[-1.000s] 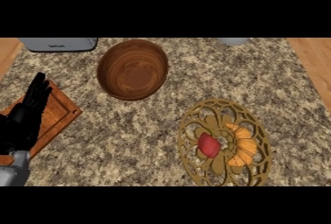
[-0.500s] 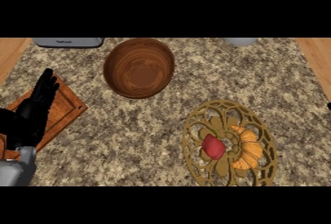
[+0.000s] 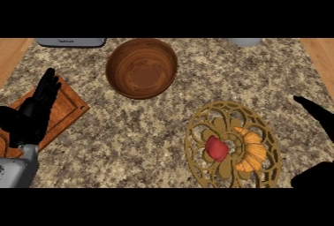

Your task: Pick the croissant from the placemat and place it in the bowl

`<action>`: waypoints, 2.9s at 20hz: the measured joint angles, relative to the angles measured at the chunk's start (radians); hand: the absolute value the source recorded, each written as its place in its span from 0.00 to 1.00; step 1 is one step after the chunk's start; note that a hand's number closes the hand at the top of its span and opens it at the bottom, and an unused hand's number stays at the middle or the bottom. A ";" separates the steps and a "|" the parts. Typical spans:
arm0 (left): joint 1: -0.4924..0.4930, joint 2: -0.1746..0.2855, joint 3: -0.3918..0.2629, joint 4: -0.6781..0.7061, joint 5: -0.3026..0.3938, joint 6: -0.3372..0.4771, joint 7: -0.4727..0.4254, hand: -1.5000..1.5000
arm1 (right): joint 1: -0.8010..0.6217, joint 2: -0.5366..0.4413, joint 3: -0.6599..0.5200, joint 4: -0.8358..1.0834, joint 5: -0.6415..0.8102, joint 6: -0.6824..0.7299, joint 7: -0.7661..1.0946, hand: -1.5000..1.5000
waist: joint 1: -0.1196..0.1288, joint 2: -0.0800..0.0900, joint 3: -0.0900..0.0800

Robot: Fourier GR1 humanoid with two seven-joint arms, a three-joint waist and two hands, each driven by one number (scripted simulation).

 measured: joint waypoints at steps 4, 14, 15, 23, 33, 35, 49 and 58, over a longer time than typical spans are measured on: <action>0.003 -0.010 0.010 -0.003 -0.008 -0.004 0.005 0.50 | -0.081 0.057 0.069 0.102 -0.019 0.084 0.026 0.00 | -0.003 -0.002 0.000; 0.022 -0.020 0.056 -0.023 -0.029 -0.031 0.028 0.50 | -0.150 0.145 0.153 0.245 0.056 0.190 0.027 0.00 | -0.018 -0.005 0.001; 0.026 -0.026 0.057 -0.021 -0.035 -0.032 0.024 0.50 | -0.164 0.160 0.162 0.259 0.092 0.187 0.022 0.00 | -0.018 -0.005 0.001; 0.016 -0.060 0.075 -0.068 -0.083 -0.041 0.084 0.50 | -0.133 0.247 0.168 0.320 0.294 0.175 -0.056 0.00 | -0.023 -0.006 0.001; 0.034 -0.115 0.122 -0.050 -0.135 -0.084 0.053 0.50 | -0.068 0.389 0.156 0.384 0.428 0.197 -0.089 0.00 | -0.025 -0.006 0.001; 0.038 -0.113 0.140 -0.073 -0.136 -0.100 0.071 0.50 | -0.058 0.421 0.155 0.383 0.456 0.201 -0.084 0.00 | -0.025 -0.006 0.001; 0.035 -0.160 0.193 -0.048 -0.188 -0.155 0.053 0.50 | -0.116 0.524 0.062 0.588 0.574 0.209 -0.239 1.00 | -0.026 -0.012 -0.007; 0.042 -0.182 0.192 -0.089 -0.206 -0.158 0.085 0.50 | -0.142 0.545 0.031 0.704 0.632 0.115 -0.392 1.00 | -0.025 -0.022 -0.018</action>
